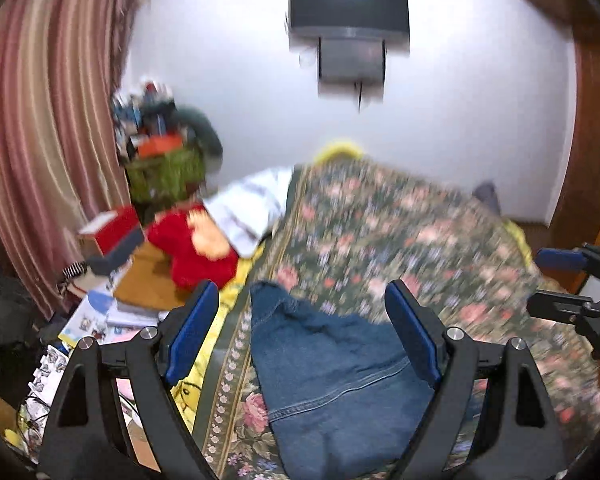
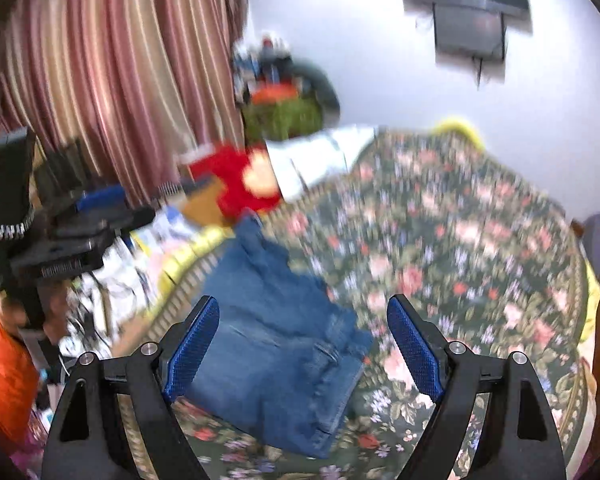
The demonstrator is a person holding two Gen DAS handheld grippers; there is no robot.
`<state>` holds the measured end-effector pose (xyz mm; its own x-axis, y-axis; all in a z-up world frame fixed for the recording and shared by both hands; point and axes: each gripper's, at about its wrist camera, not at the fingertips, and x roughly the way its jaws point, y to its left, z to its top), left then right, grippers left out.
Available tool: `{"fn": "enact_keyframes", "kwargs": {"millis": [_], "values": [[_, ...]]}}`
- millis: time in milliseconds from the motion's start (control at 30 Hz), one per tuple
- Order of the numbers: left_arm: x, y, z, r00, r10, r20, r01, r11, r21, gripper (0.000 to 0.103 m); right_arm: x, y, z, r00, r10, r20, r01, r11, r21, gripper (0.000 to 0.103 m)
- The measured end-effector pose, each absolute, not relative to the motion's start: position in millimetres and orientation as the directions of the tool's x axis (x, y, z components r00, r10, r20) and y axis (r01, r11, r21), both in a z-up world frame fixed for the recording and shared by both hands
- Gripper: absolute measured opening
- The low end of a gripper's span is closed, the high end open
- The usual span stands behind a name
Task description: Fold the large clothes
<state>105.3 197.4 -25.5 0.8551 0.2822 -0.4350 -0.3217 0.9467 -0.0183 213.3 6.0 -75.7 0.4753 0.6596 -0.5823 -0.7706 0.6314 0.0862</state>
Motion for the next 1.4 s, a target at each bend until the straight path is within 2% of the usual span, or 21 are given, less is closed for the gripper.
{"fn": "enact_keyframes", "kwargs": {"millis": [267, 467, 567, 633, 800, 1400], "values": [[24.4, 152.6, 22.4, 0.925, 0.303, -0.227, -0.327, 0.942, -0.077, 0.086, 119.8, -34.3, -5.4, 0.597, 0.734, -0.323, -0.763, 0.644, 0.054, 0.085], [-3.3, 131.2, 23.2, 0.926, 0.332, -0.179, -0.352, 0.931, -0.096, 0.086, 74.6, -50.0, 5.4, 0.655, 0.722, -0.223, -0.734, 0.678, 0.041, 0.085], [-9.7, 123.4, 18.7, 0.918, 0.353, -0.178, -0.373, 0.924, -0.089, 0.087, 65.4, -54.2, 4.6, 0.671, 0.708, -0.217, -0.716, 0.696, 0.058, 0.086], [-11.7, 122.4, 15.4, 0.919, 0.344, -0.194, -0.368, 0.924, -0.102, 0.091, 62.4, -56.6, 2.1, 0.682, 0.696, -0.225, -0.701, 0.709, 0.069, 0.089], [-11.2, 119.7, 9.8, 0.91, 0.36, -0.206, -0.382, 0.921, -0.081, 0.097, 60.3, -62.4, -5.2, 0.701, 0.669, -0.247, -0.67, 0.736, 0.095, 0.103], [-10.1, 122.0, 1.7, 0.907, 0.356, -0.224, -0.384, 0.918, -0.096, 0.1, 57.8, -61.2, -6.6, 0.738, 0.626, -0.252, -0.633, 0.772, 0.064, 0.103]]}}
